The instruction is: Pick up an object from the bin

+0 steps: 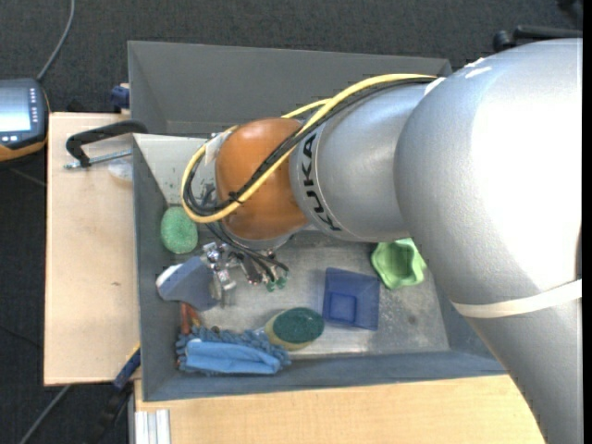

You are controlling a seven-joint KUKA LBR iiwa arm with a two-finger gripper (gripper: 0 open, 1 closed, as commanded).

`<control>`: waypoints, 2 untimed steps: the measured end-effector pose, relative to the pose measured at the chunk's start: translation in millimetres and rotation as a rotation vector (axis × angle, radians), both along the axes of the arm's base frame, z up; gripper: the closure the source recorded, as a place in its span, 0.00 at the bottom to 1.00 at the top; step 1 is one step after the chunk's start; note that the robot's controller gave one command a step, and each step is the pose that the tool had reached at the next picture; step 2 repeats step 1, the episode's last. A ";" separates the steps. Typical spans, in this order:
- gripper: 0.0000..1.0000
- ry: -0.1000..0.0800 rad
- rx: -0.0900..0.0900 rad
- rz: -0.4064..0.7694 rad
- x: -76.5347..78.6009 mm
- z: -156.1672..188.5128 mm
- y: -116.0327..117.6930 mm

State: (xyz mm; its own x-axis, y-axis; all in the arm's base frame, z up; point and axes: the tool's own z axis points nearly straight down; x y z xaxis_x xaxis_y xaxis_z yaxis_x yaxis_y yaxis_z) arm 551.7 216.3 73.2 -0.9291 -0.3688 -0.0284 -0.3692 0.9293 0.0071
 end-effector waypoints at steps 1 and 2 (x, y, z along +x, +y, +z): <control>1.00 -0.025 -0.010 0.366 -23.0 4.9 4.4; 1.00 -0.025 -0.010 0.366 -23.0 4.9 4.4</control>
Offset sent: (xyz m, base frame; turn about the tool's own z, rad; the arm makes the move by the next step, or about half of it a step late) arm -0.0296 0.0057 0.0000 -0.3724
